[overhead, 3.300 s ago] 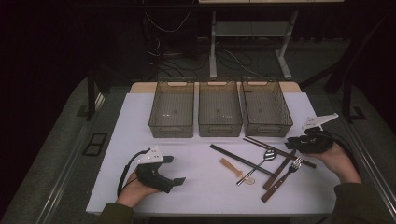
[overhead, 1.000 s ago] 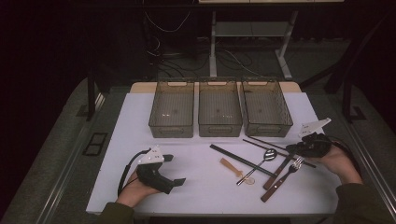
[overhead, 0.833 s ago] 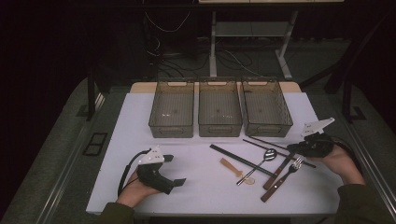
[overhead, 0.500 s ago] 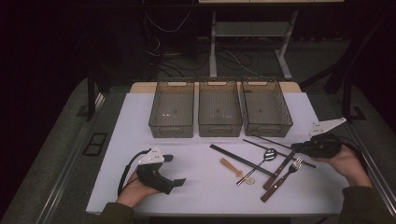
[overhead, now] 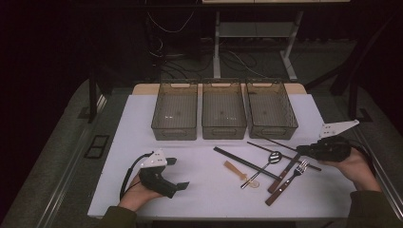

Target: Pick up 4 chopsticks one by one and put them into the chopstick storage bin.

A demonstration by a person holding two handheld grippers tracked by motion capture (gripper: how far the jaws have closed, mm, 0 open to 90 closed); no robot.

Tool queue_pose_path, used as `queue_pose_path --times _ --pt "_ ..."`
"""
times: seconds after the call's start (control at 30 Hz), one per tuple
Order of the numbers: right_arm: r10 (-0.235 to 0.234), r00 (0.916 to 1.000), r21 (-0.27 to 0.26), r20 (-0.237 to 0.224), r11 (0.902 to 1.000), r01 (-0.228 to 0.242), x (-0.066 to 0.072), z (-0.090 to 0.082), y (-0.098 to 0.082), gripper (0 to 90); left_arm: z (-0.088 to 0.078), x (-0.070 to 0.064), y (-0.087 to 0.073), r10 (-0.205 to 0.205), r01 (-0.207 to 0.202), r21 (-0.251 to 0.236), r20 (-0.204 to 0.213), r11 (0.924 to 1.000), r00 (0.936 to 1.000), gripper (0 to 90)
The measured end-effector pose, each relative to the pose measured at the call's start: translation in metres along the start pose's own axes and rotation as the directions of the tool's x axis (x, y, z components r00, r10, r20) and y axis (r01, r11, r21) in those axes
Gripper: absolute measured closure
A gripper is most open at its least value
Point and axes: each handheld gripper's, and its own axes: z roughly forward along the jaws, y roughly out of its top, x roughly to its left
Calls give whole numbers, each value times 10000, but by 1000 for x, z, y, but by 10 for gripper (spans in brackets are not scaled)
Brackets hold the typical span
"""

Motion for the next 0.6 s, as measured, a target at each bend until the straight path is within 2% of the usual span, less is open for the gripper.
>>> queue_pose_path --times 0.27,0.6 --pt "67 9998 -264 -163 9996 -71 8 2 7 853 0 1 0 4 -4 6 -19 10000 10000 7" --pt "-124 9986 -503 -508 9987 98 22 11 20 853 0 1 0 19 -19 -40 -50 10000 10000 6"
